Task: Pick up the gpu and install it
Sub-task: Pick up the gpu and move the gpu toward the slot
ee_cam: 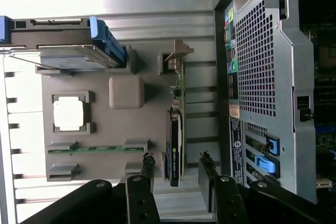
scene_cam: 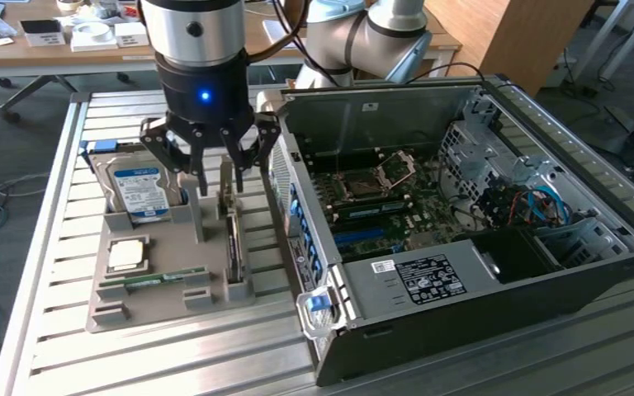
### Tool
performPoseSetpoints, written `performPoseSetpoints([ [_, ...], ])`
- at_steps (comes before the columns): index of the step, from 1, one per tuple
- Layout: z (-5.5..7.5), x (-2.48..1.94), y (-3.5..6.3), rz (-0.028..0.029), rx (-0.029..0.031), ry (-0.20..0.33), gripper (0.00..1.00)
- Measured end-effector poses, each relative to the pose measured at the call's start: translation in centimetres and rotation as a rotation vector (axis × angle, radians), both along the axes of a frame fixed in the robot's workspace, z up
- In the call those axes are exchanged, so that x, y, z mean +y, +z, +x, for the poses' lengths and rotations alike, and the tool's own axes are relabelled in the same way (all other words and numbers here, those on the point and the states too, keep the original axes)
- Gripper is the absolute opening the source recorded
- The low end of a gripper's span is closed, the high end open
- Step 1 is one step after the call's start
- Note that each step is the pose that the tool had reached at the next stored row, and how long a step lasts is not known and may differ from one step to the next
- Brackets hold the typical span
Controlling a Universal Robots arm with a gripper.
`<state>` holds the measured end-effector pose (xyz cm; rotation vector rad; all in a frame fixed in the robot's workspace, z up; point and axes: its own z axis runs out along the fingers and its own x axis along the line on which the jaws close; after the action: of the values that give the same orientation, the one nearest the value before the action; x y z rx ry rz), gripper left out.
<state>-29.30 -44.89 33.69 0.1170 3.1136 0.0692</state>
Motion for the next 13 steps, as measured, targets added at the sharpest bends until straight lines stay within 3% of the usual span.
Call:
performPoseSetpoints([
  [13, 0.0, 0.0, -1.11, -0.0001, 0.0001, 0.0, 0.47],
])
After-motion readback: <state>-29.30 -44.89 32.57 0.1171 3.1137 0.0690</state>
